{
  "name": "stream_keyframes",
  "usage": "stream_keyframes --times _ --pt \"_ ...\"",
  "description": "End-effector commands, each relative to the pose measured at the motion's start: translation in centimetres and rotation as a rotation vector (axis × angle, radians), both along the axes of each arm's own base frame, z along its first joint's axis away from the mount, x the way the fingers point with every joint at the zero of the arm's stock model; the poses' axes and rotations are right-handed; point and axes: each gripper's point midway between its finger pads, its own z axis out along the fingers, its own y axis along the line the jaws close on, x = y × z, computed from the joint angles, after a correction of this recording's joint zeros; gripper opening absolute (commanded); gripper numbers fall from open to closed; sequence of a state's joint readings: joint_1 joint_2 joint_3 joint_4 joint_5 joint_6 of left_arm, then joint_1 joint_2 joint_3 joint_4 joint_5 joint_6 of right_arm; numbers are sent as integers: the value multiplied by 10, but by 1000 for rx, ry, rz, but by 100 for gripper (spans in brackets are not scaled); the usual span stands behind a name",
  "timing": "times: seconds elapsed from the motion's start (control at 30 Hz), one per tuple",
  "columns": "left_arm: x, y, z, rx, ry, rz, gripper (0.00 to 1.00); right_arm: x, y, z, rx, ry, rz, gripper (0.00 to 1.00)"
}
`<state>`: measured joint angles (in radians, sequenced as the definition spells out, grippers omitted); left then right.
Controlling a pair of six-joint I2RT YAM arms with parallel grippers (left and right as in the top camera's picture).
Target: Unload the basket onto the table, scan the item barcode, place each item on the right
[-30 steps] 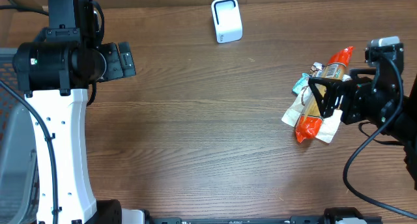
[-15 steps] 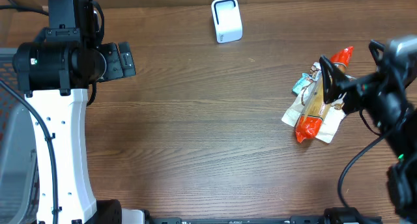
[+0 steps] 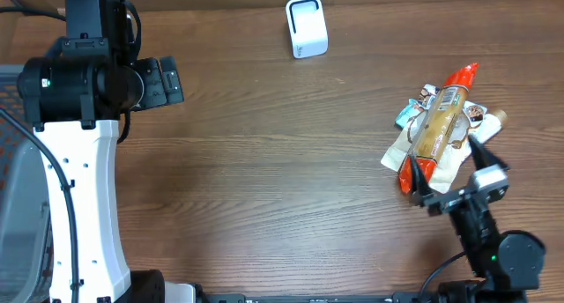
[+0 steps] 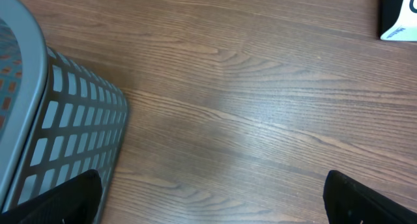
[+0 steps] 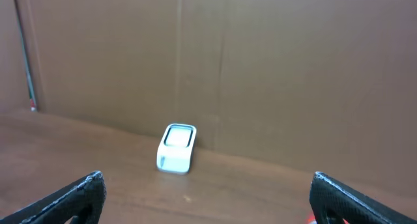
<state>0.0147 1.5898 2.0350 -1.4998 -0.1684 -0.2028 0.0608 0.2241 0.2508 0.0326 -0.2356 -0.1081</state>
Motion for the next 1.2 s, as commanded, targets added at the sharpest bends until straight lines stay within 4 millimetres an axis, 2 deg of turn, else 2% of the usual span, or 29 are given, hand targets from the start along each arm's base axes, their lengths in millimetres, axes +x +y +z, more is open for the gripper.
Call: stream_keyframes --times 0.0,0.3,0.53,1.17 --pt "0 -1 3 -7 -11 2 100 -5 5 -21 0 -6 21 100" --pt "0 -1 3 -7 -11 2 100 -10 26 -102 -14 164 138 100" --pt "0 -1 3 -7 -11 2 100 -13 25 -89 -12 106 132 100" --pt "0 -1 3 -7 -11 2 100 -13 25 -90 -12 111 132 100"
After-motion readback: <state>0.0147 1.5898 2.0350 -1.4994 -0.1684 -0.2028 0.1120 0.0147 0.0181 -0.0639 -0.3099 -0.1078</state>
